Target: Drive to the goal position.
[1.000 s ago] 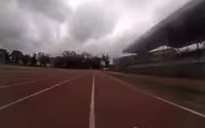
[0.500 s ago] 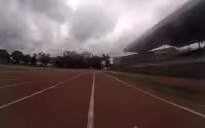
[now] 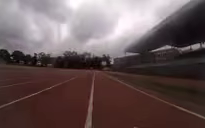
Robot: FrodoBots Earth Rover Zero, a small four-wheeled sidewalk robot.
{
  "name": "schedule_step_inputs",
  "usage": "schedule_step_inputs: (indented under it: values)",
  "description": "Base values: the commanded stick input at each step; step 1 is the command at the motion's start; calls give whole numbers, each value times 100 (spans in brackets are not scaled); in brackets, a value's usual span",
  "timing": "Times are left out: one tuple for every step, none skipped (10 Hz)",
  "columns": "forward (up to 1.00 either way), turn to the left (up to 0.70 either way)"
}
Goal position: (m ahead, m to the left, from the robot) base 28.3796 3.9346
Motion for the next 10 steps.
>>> schedule_step_inputs:
  values:
    - [70,0]
    - [70,0]
    - [70,0]
    - [70,0]
    - [70,0]
    - [70,0]
    - [70,0]
    - [70,0]
    - [70,0]
    - [70,0]
